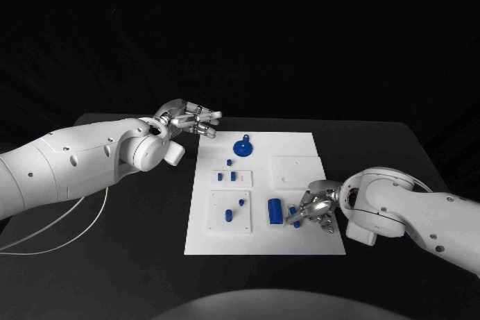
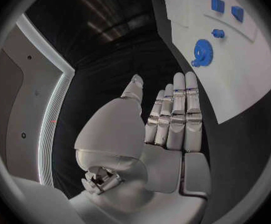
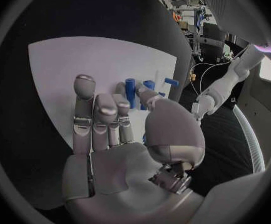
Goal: Assemble the parts on the task board
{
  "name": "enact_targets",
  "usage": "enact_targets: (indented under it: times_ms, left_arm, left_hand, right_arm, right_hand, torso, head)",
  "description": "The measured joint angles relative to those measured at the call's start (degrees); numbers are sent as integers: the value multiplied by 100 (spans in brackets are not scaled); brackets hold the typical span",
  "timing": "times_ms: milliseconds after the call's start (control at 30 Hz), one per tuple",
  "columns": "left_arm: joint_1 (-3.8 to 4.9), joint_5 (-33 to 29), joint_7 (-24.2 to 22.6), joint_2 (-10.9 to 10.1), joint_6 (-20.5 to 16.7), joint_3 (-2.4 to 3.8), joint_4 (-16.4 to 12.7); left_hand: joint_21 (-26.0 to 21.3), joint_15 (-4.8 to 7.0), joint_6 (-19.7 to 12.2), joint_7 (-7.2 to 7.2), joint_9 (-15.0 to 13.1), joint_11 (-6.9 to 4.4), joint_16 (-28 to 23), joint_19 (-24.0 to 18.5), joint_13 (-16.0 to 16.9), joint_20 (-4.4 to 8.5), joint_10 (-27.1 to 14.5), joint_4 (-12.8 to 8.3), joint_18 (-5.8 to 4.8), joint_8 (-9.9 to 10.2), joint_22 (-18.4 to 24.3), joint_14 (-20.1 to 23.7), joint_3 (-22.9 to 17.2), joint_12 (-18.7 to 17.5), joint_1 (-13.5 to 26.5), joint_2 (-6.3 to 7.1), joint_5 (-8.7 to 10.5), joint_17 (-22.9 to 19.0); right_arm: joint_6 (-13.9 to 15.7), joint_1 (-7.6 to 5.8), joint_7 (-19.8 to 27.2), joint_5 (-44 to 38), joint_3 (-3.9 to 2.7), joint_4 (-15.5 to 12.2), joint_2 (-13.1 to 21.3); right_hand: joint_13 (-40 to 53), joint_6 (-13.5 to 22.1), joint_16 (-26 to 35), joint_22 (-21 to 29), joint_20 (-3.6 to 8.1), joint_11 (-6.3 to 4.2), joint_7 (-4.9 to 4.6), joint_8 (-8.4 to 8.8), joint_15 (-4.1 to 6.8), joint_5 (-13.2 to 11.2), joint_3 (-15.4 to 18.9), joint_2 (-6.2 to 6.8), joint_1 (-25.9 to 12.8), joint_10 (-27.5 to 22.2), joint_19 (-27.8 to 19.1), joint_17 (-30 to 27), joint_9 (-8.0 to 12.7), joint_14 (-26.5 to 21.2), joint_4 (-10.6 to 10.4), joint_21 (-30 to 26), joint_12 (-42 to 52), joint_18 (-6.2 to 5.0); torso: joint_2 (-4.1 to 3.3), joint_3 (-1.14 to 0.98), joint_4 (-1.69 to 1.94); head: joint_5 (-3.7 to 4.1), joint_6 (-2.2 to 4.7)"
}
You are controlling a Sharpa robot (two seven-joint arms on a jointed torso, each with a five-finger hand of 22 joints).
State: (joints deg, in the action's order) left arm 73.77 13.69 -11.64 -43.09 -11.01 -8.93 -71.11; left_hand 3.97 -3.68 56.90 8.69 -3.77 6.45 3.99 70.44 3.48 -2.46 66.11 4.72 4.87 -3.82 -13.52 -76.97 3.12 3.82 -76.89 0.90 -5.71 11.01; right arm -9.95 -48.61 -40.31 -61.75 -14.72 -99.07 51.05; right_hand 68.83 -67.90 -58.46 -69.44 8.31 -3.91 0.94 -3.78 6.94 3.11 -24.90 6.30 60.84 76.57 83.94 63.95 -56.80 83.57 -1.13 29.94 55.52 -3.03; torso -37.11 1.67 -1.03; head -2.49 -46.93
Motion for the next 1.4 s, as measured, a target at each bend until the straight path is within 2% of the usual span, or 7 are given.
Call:
enact_targets:
  times_ms: [100,333,667,833,1067,1300,1400]
  left_arm:
    - [0,4,5,-1,5,0,-1]
    - [0,15,17,-4,33,0,-4]
    - [0,34,43,-5,81,-3,-4]
    - [0,40,50,-7,90,-5,-4]
    - [0,45,57,-15,98,-7,-5]
    - [0,49,62,-29,103,-10,-10]
    - [0,52,64,-36,104,-13,-13]
  left_hand:
    - [0,0,0,0,0,0,0,0,0,0,0,0,0,0,0,0,0,0,0,0,0,0]
    - [0,0,0,0,0,0,0,0,0,0,0,0,0,0,1,0,0,0,0,0,0,0]
    - [0,0,0,0,0,20,0,0,-1,0,-20,0,0,0,5,0,0,0,0,0,0,0]
    - [0,0,0,0,0,20,0,0,-1,0,-20,0,0,0,5,0,0,0,0,0,0,0]
    - [0,0,0,0,0,20,0,0,-1,0,-20,0,0,0,5,0,0,0,0,0,0,0]
    - [0,0,0,0,0,20,0,0,-1,0,-20,0,0,0,10,0,0,0,0,0,0,0]
    - [0,0,0,0,0,20,0,0,-2,0,-20,0,0,0,10,0,0,0,0,0,0,0]
  right_arm:
    - [39,1,-6,1,1,-10,3]
    - [152,2,-13,3,1,-29,12]
    - [318,0,-15,7,-2,-48,24]
    - [376,0,-10,16,-2,-67,31]
    - [413,1,-6,28,-2,-117,91]
    - [379,7,0,73,-2,-234,250]
    - [330,14,8,93,-4,-272,327]
  right_hand:
    - [0,-28,0,0,0,-1,-11,0,0,0,40,57,-58,0,0,0,-8,0,-78,0,0,0]
    - [0,-50,21,11,-1,-1,-29,-1,0,0,171,163,-163,0,0,-1,-86,0,-432,0,-20,0]
    - [0,-52,21,30,-2,0,-28,-3,-1,0,219,253,-149,0,-1,-1,-123,1,-631,0,-20,0]
    - [0,-58,47,31,-2,-10,-21,-2,-2,0,216,253,-149,-9,-1,-1,-121,1,-665,0,-20,0]
    - [7,-58,46,37,-2,-9,-22,-2,-2,0,203,346,-117,-9,-1,-2,-134,1,-679,0,-20,0]
    - [7,-58,46,42,-2,-9,-22,-1,-2,0,458,449,-13,-9,-1,-2,-141,1,-582,0,-20,0]
    - [10,-79,46,42,-2,-9,-42,-1,-3,0,564,444,83,-9,-1,-2,-140,1,-507,0,-20,0]
  torso:
    - [0,-1,-1]
    - [-2,-1,-1]
    - [-2,3,2]
    - [-1,3,2]
    - [-1,3,3]
    - [-1,-1,0]
    - [2,0,-2]
  head:
    - [-1,1]
    - [0,1]
    - [3,-8]
    - [3,-3]
    - [3,1]
    - [3,9]
    - [3,9]
